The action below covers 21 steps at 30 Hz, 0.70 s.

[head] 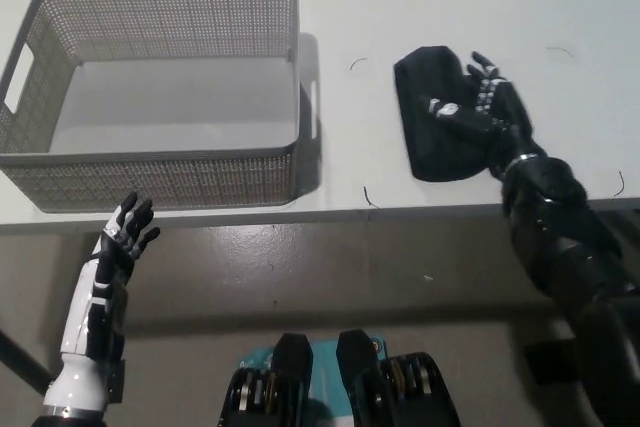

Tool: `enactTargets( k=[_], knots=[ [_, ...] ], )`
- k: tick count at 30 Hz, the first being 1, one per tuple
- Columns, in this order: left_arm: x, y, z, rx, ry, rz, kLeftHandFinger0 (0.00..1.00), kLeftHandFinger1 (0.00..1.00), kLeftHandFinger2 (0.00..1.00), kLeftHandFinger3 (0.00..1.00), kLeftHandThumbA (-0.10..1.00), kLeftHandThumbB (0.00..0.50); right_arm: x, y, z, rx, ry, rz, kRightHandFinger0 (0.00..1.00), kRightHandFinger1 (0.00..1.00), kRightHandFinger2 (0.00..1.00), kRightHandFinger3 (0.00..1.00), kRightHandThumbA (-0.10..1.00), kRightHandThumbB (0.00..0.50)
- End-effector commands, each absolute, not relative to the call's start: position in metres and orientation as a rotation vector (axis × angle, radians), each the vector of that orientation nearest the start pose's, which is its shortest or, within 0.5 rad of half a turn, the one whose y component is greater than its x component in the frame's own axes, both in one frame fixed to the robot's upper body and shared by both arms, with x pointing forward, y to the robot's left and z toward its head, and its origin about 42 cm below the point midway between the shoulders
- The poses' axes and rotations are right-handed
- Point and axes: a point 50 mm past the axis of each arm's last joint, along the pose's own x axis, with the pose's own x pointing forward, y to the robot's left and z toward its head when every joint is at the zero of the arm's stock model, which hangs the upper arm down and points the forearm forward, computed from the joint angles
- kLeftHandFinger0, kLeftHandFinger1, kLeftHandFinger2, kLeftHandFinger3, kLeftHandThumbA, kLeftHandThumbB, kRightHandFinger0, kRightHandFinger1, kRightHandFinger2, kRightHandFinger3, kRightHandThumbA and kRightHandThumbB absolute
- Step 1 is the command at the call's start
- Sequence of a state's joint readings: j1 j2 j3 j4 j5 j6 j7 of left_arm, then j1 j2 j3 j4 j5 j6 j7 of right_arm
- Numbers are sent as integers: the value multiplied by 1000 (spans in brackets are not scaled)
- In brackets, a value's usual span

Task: Use the right hand to push the pencil case on the right hand side to the container on the left side

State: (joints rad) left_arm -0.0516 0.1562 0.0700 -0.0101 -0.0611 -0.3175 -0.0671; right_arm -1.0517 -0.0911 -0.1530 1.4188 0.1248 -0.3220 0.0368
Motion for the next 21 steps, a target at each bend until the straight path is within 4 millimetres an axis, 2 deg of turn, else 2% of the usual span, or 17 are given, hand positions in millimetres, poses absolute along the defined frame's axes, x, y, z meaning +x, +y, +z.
enactTargets(
  k=[1, 5, 6, 7, 8, 9, 13, 15, 17, 21],
  knots=[
    [297, 274, 157, 128, -459, -24, 1000, 1000, 1000, 1000, 1000, 127, 549, -140, 195, 158, 3, 121, 1000, 1000, 1000, 1000, 1000, 175],
    [296, 275, 157, 134, -457, -24, 1000, 1000, 1000, 1000, 1000, 111, 546, -119, 198, 216, -9, 148, 1000, 1000, 1000, 1000, 1000, 160],
    [296, 276, 156, 139, -455, -21, 1000, 1000, 1000, 1000, 1000, 109, 545, -111, 198, 219, -7, 155, 1000, 1000, 1000, 1000, 1000, 186],
    [296, 276, 156, 137, -455, -22, 1000, 1000, 1000, 1000, 1000, 109, 544, -107, 198, 209, -6, 157, 1000, 1000, 1000, 1000, 1000, 188],
    [296, 277, 156, 135, -458, -24, 1000, 1000, 1000, 1000, 1000, 117, 543, -98, 199, 209, -3, 164, 1000, 1000, 1000, 1000, 1000, 217],
    [296, 276, 156, 133, -460, -22, 1000, 1000, 1000, 1000, 1000, 118, 542, -93, 200, 219, -3, 170, 1000, 1000, 1000, 1000, 1000, 217],
    [296, 275, 156, 128, -457, -22, 1000, 1000, 1000, 1000, 1000, 122, 536, -70, 202, 275, -34, 211, 1000, 1000, 1000, 1000, 1000, 165],
    [296, 274, 157, 133, -455, -23, 1000, 1000, 1000, 1000, 1000, 119, 534, -59, 204, 304, -33, 218, 1000, 1000, 1000, 1000, 1000, 173],
    [297, 275, 158, 137, -458, -27, 1000, 1000, 1000, 1000, 1000, 115, 532, -49, 205, 239, -35, 226, 1000, 1000, 1000, 1000, 1000, 178],
    [298, 276, 160, 141, -462, -30, 1000, 1000, 1000, 1000, 1000, 109, 529, -39, 207, 225, -33, 252, 1000, 1000, 1000, 1000, 1000, 185]
  ],
)
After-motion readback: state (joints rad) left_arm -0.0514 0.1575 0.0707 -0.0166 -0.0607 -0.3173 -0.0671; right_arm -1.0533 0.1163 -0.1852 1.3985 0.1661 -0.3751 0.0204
